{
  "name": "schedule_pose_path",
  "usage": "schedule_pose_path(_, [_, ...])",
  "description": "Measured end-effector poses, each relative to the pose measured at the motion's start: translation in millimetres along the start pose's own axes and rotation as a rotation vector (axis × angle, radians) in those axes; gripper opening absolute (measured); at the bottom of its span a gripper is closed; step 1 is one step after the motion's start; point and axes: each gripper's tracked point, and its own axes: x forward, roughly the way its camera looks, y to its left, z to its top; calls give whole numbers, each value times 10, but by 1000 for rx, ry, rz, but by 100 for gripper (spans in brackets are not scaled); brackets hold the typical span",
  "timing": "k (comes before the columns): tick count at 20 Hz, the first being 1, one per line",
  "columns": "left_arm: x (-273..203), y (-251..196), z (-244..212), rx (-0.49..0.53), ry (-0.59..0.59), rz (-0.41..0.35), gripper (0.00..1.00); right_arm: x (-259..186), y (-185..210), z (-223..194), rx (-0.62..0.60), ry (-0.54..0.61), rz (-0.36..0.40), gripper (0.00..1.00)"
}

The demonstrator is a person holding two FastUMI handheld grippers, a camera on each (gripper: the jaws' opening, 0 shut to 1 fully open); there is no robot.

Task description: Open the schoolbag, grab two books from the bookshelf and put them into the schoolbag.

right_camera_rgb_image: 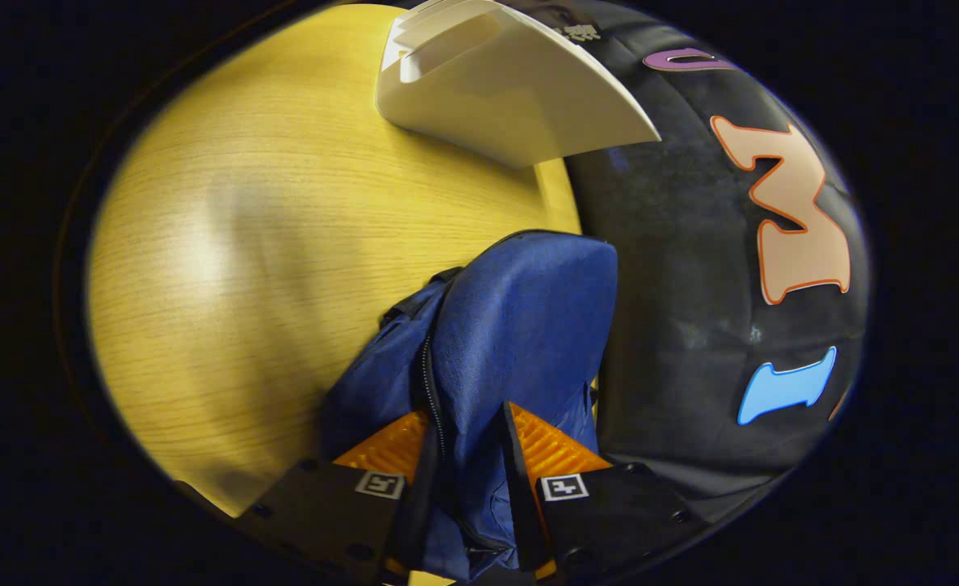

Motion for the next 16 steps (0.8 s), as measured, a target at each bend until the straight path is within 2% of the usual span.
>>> schedule_pose_path(3, [-2,-4,-12,-5,5,0,96,25,2,-59,14,36,-11,15])
schedule_pose_path(4, [0,-14,-10,-4,3,0,98,61,2,-47,35,33,-9,5])
schedule_pose_path(6, [-13,10,3,-1,-3,3,98,72,5,-81,102,46,6,4])
schedule_pose_path(8, [-11,22,-6,-5,-2,6,96,100,11,-75,128,61,29,12])
schedule_pose_path(9, [-7,31,-15,-7,1,8,96,92,11,-83,136,76,43,4])
schedule_pose_path(10, [-22,32,-23,-10,3,7,96,111,16,-87,160,77,56,8])
schedule_pose_path(11, [-28,39,-18,-12,2,8,96,125,13,-107,200,83,69,8])
schedule_pose_path(12, [-25,49,-25,-13,1,9,96,100,-3,-88,252,78,85,4])
schedule_pose_path(13, [-22,61,-31,-14,2,12,96,100,1,-95,294,87,108,8])
schedule_pose_path(14, [-18,67,-47,-17,6,12,98,77,-23,-106,328,88,129,0])
schedule_pose_path(16, [-15,69,-47,-18,8,11,98,92,-55,-113,362,83,145,4])
